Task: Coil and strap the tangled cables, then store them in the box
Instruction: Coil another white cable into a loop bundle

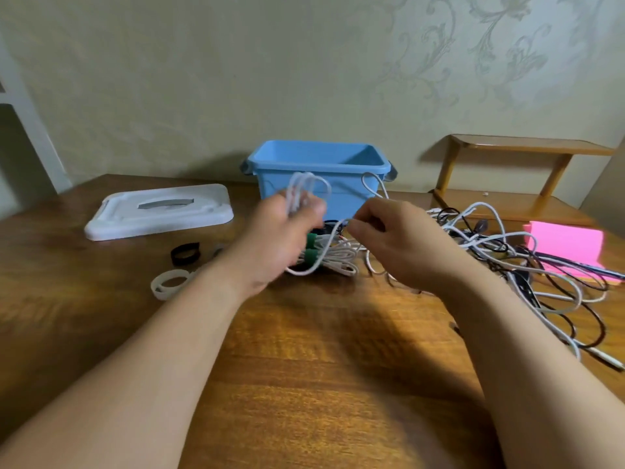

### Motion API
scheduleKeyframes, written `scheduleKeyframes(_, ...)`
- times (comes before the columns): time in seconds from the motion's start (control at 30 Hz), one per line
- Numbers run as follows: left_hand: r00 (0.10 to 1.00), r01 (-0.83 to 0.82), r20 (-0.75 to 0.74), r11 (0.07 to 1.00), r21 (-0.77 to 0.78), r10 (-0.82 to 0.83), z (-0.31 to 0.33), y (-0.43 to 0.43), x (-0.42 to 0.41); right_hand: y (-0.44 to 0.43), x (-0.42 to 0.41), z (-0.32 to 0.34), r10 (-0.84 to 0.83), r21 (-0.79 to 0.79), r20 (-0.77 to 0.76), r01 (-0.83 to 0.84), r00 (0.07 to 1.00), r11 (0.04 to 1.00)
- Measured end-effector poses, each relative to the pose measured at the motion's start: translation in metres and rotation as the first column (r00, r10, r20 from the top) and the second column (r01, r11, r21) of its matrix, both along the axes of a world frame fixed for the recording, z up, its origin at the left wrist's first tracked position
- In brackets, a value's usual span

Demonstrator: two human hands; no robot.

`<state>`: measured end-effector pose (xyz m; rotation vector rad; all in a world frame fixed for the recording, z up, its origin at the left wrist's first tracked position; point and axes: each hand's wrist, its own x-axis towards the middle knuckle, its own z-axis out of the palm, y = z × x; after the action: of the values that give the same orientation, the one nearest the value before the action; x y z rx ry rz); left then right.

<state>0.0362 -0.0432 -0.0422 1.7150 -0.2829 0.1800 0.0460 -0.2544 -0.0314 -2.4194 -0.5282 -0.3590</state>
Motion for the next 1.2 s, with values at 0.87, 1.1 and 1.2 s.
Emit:
scheduleKeyframes(0.87, 1.0, 0.01, 0.013, 0.954, -0.299, -0.007, -0.008, -0.013, 0.002, 0.003, 0.002, -0.001, -0.138, 0.156, 0.225, 0.105, 0.965, 0.982)
scheduleKeyframes(1.1, 1.0, 0.022, 0.012, 0.964, -0.265, -0.019, -0.011, -0.021, 0.0, 0.019, -0.001, -0.003, -0.211, 0.167, 0.574, 0.139, 0.791, 0.976)
scheduleKeyframes(1.2, 0.996, 0.088, 0.014, 0.915, -0.395, -0.09, -0.007, -0.025, -0.003, 0.034, -0.012, -0.007, -0.05, 0.017, 0.554, 0.049, 0.831, 0.999)
